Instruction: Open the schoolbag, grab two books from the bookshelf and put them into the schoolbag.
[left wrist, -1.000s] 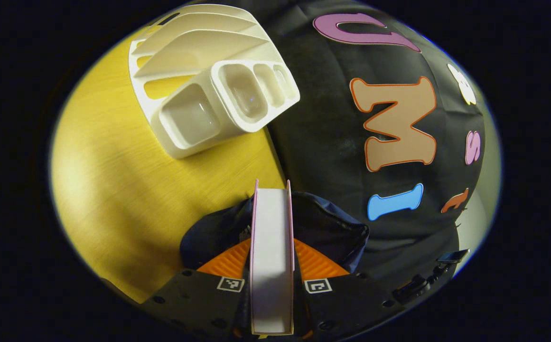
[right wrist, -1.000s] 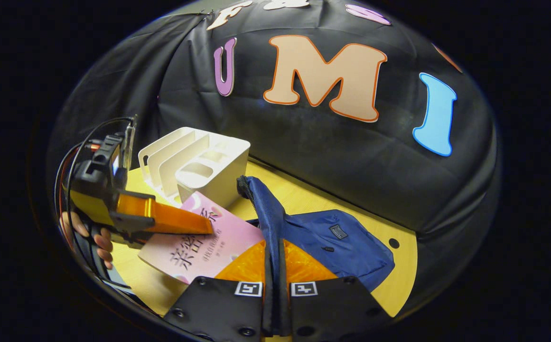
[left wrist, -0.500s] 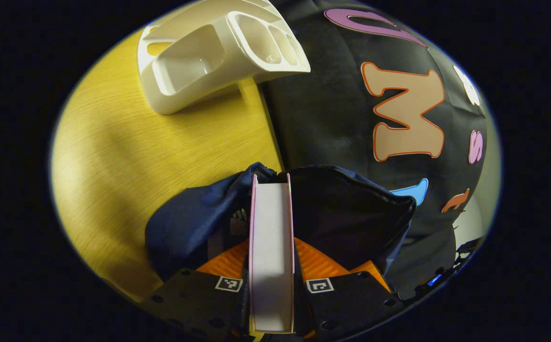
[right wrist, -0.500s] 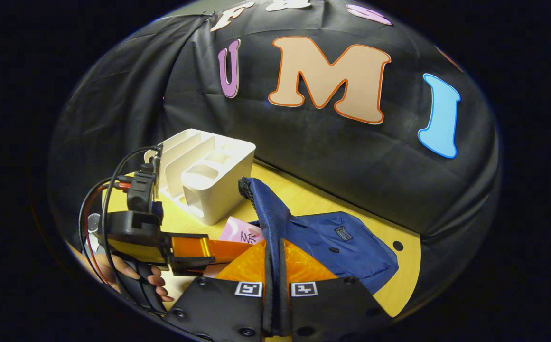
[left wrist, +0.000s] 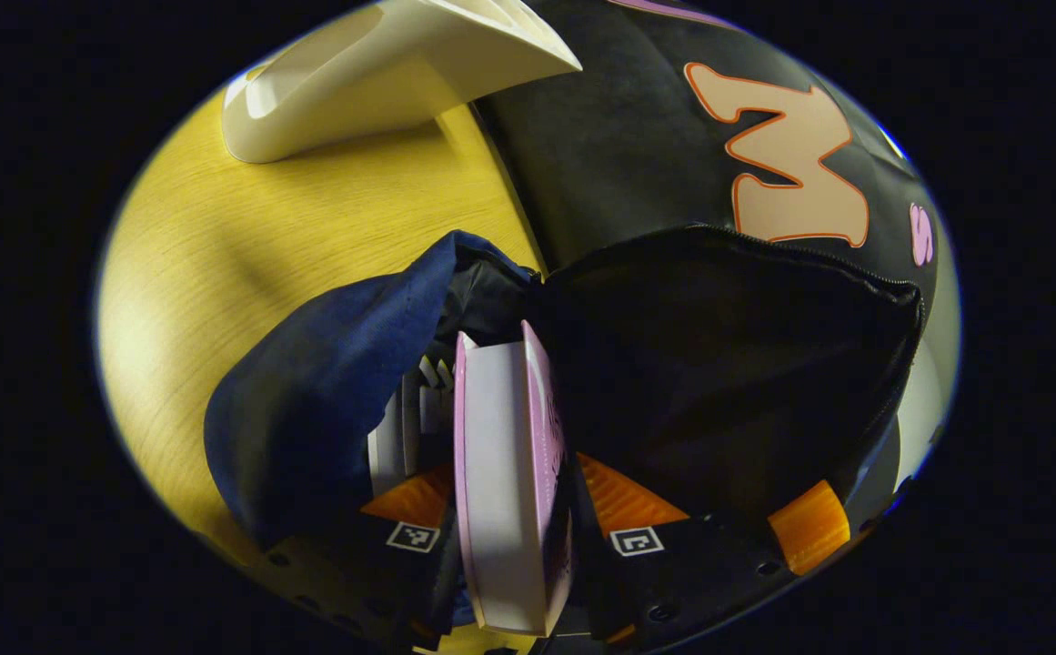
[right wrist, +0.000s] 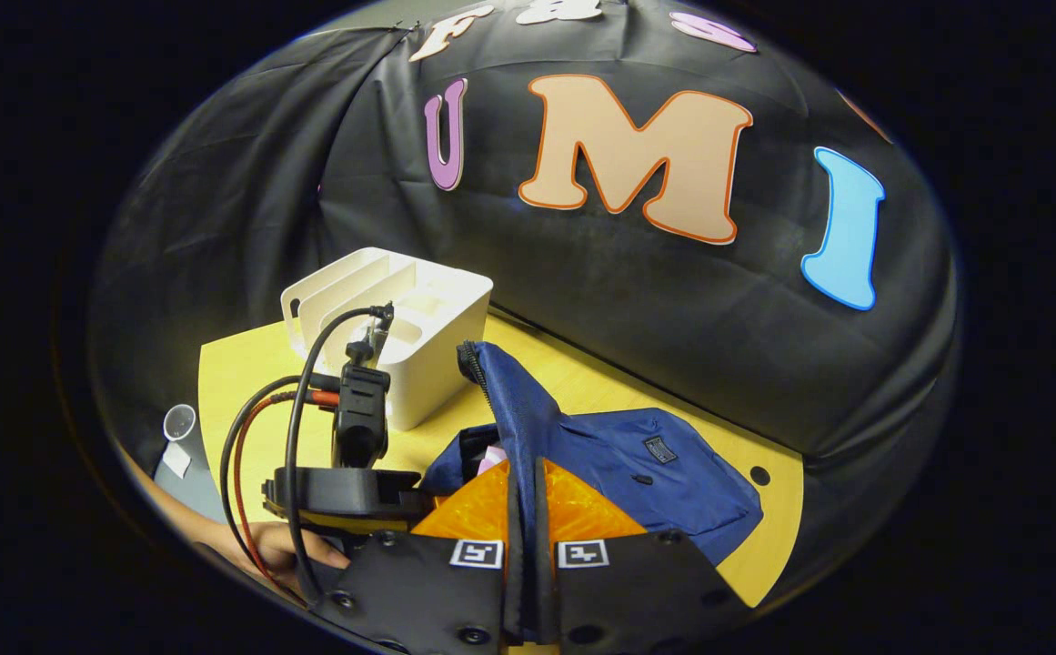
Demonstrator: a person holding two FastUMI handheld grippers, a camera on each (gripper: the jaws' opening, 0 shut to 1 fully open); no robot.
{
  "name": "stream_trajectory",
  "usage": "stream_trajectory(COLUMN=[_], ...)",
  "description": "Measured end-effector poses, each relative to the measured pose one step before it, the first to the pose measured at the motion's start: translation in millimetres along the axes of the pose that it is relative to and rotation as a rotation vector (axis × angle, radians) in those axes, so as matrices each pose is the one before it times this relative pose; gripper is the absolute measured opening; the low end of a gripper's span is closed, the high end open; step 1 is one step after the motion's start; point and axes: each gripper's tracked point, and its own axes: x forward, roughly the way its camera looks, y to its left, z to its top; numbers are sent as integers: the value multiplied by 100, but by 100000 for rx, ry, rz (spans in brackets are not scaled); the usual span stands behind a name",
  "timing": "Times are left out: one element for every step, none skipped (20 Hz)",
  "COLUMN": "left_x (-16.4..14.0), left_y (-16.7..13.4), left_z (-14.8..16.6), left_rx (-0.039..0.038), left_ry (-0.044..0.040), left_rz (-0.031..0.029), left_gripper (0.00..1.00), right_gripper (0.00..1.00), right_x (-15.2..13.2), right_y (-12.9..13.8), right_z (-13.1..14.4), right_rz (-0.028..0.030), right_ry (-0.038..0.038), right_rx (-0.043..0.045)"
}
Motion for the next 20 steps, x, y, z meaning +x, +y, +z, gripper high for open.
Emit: stream_trajectory(left_x=[-182, -451, -548, -484, -810, -877, -960, -1262, -1327, -1320, -981, -1163, -1078, -883, -1011, -857, -571, -613, -709, -793], left_y=[-44, -159, -84, 112, 535, 428, 293, 366, 194, 224, 154, 64, 142, 68, 144, 342, 668, 448, 228, 566], left_z=[-250, -163, 284, 513, 435, 889, 742, 912, 1100, 1115, 1017, 1496, 1485, 1350, 1804, 1597, 1451, 1057, 1313, 1121], left_rx=[2677, 3735, 4616, 5320, 6191, 5768, 3131, 1839, 1124, 1279, 1894, 3067, 3208, 3619, 5070, 5252, 6856, 5159, 5941, 5710], left_ry=[1626, 1698, 151, -1172, -1700, -1317, -1821, -2304, -2552, -2543, -2163, -3148, -2332, -1880, -2976, -2712, -2495, -1672, -1377, -1570], left_rz=[769, 992, 1628, 2359, 4133, 3439, 1310, 1528, 527, 656, -140, 300, 478, 135, 118, 438, 1349, 1019, 554, 1238], left_gripper=[49, 65, 63, 69, 77, 95, 95, 95, 95, 95, 95, 95, 95, 95, 95, 95, 95, 94, 94, 94], right_gripper=[8, 8, 8, 10, 10, 10, 10, 7, 10, 10, 10, 15, 18, 28, 40, 52, 63, 75, 87, 99], right_x=[29, 2, -36, 65, -14, -6, 2, 56, 56, -77, 116, -83, -160, -253, -267, -413, -578, -433, -782, -387], right_y=[-56, -48, -67, -163, -230, -101, -146, -194, -139, -104, -2, 149, 227, 279, 632, 864, 712, 409, -14, -296], right_z=[33, -34, 141, 78, 96, 23, 0, -58, 109, 84, 40, -37, 67, 130, 110, 576, 829, 1035, 913, 783], right_rz=[-26, -196, 24, -293, -140, -24, 41, -201, -411, -576, -32, -430, -130, -8, 1066, 2119, 1299, 838, -1452, -2356], right_ry=[-348, -221, -608, -511, -739, -197, 95, -57, -235, -366, -249, -98, -102, -309, -658, -2033, -2862, -3582, -3554, -3214], right_rx=[334, 503, 588, 466, 783, 949, 934, 740, 815, 726, 556, 318, 578, 991, 1654, 1853, 1029, 633, 918, 1619])
